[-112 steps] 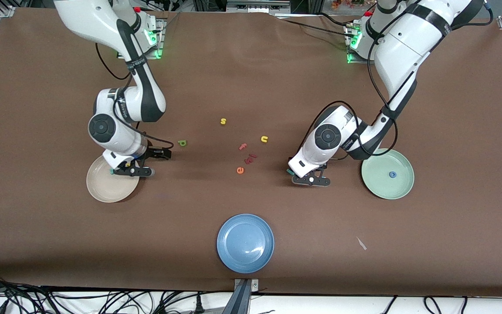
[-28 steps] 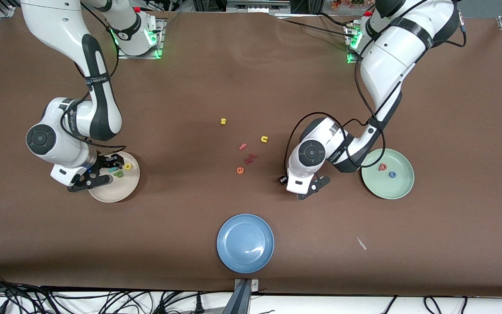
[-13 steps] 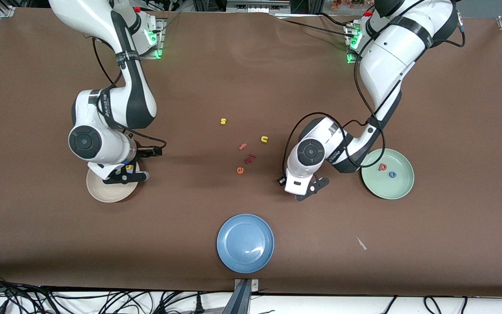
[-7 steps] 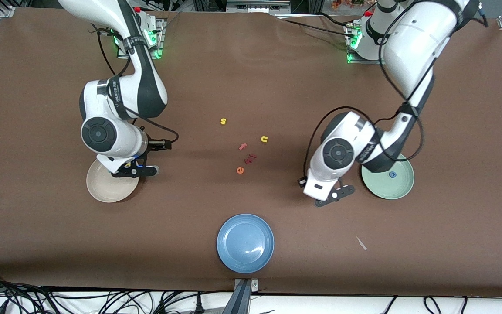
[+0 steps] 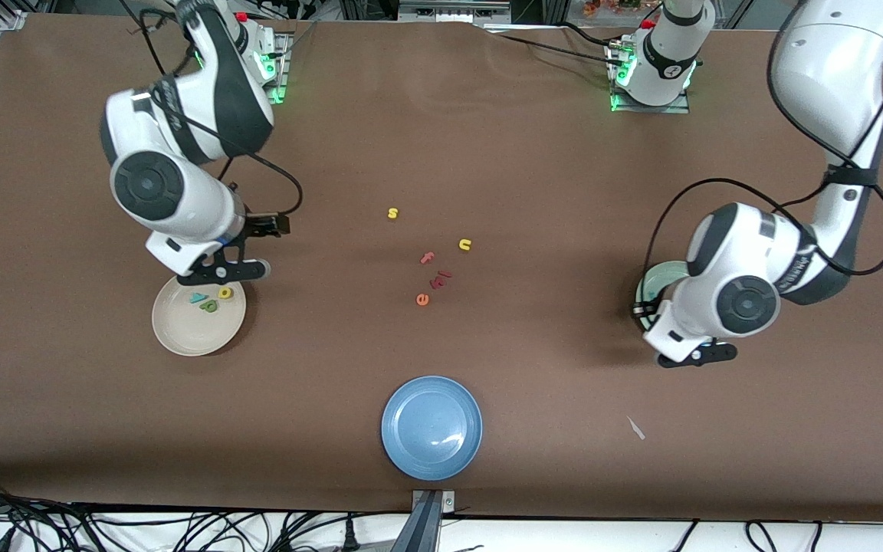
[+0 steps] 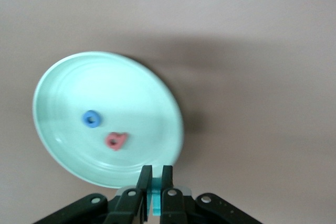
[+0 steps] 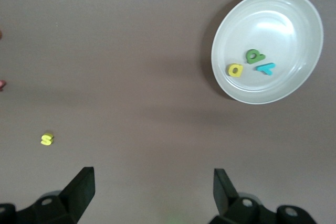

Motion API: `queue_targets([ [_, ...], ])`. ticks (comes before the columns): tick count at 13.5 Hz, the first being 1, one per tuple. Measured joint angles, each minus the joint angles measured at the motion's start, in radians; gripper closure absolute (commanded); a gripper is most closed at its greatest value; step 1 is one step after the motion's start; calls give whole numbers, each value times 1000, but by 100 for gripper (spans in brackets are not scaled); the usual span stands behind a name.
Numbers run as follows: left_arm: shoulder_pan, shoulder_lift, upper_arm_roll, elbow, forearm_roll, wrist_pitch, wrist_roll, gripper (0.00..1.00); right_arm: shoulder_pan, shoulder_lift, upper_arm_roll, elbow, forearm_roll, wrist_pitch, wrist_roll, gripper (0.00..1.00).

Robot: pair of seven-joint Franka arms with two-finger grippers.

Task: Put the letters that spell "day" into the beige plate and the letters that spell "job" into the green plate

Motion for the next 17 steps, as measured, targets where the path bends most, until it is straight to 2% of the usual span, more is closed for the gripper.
queue_targets([
  [2,53,-1,-1,-58,0,33,71,100,-117,-65,96,-22,-10,-17,0,0],
  [3,71,-1,-1,-90,0,69,91,100,-158,-95,121,-29,-15,-26,-1,0],
  [7,102,-6,-1,-177,0,153,107,100,-250,-193,138,-35,-60,-114,-124,0],
  [8,102,-8,-2,-183,-1,156,107,85,-266,-209,137,-36,-64,-133,-151,0],
  [9,102,-10,-4,-186,-2,157,107,51,-278,-225,137,-36,-67,-147,-163,0],
  [10,102,-12,-5,-186,-11,158,107,1,-287,-240,136,-36,-72,-158,-165,0],
  [14,102,-24,-7,-158,-38,177,107,0,-311,-283,73,-34,-76,-169,-172,0],
  [17,101,-47,-18,-52,-38,174,107,1,-342,-294,50,-22,-75,-169,-175,0],
])
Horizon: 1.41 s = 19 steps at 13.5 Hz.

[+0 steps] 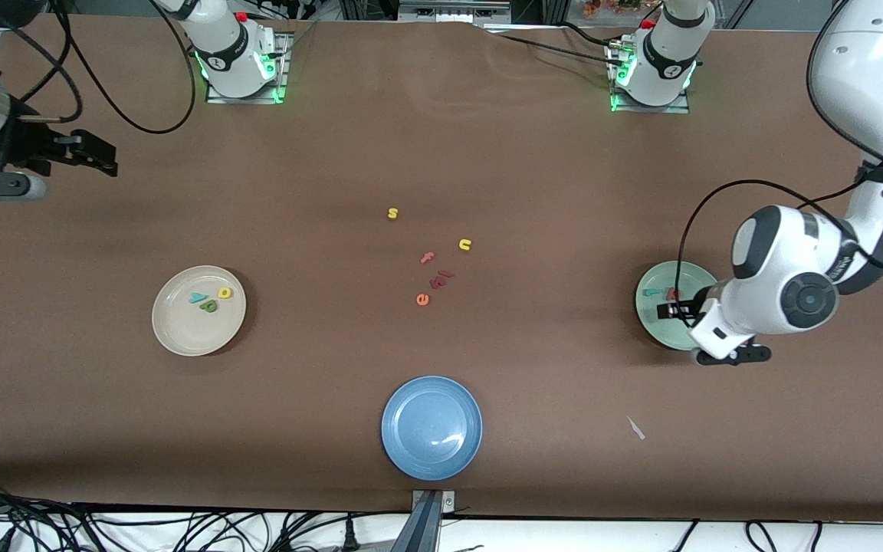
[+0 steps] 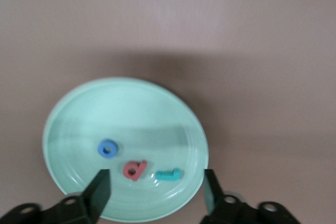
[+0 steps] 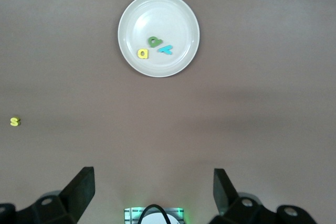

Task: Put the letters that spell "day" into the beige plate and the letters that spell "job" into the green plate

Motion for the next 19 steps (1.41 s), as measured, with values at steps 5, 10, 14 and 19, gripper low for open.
queue_targets([
  [5,-4,-52,-10,190,0,-169,0,1,-13,-1,0,3,41,0,0,0],
  [10,-23,-60,-13,331,0,-325,0,1,-15,-1,-14,21,39,2,-5,0],
  [14,-35,-70,-14,344,0,-329,0,1,-19,1,-19,21,35,2,-46,0],
  [19,-158,-141,187,354,-89,-340,155,1,-19,3,-19,21,34,11,-46,0],
])
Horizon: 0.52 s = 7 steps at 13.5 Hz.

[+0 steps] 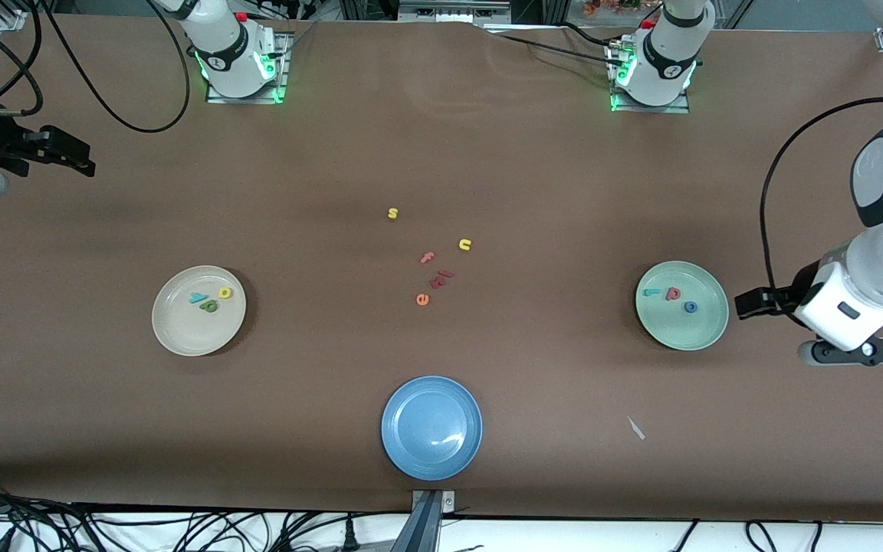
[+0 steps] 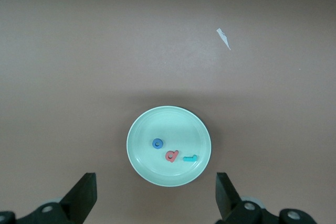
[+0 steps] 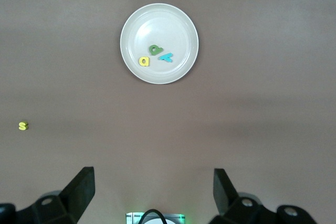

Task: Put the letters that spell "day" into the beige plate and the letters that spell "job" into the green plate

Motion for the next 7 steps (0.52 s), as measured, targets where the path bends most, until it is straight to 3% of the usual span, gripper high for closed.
queue_targets([
  [1,-48,-24,79,-5,-70,-5,33,1,0,3,0,0,0,5,0,0],
  [3,-109,-73,169,-48,-127,32,68,1,0,10,0,0,0,12,0,0],
  [7,-129,-184,188,-262,-130,272,85,1,0,23,0,0,0,21,0,0],
])
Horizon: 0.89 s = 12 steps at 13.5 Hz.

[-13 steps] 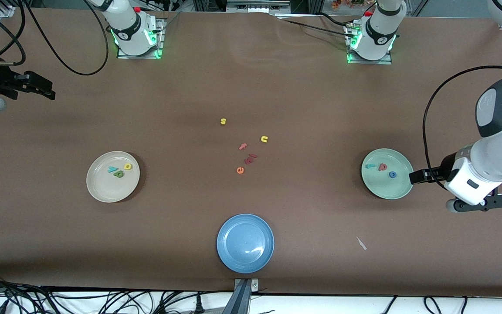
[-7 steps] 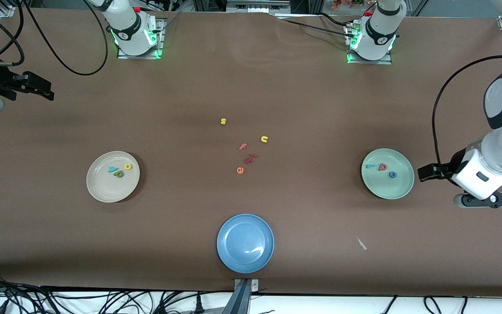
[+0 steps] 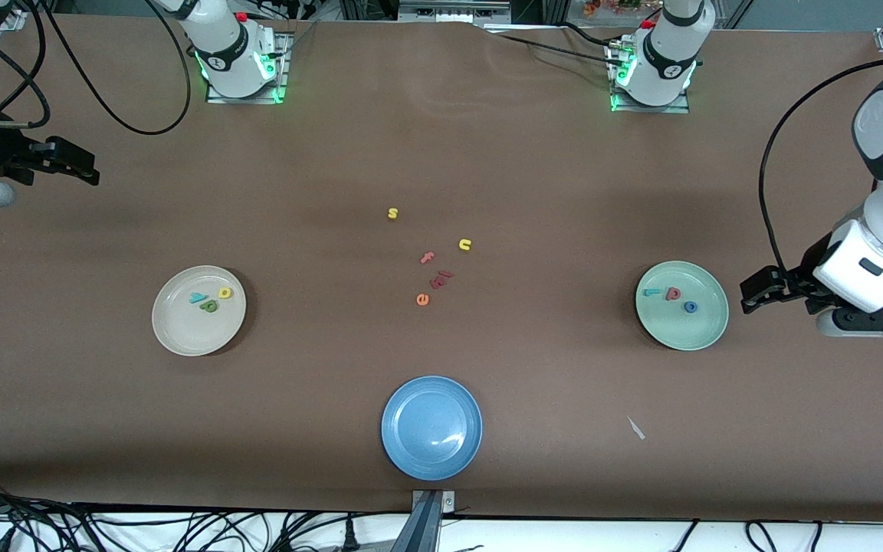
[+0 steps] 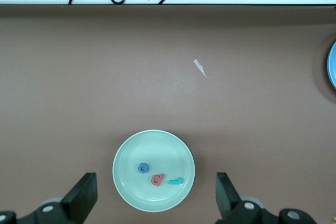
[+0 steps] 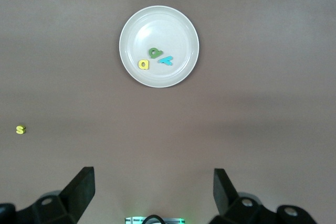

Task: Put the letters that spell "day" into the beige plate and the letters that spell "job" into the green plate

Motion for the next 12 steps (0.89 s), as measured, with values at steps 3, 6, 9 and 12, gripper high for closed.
queue_targets([
  [3,0,-20,4,-3,0,-70,48,0,0,0,0,0,0,1,0,0],
  [6,0,-20,7,50,0,-168,89,0,0,0,0,0,0,1,0,0],
  [9,0,-20,7,55,0,-176,102,0,0,0,0,0,0,1,0,0],
  [12,1,-20,8,55,0,-177,133,0,0,0,0,0,0,1,0,0],
])
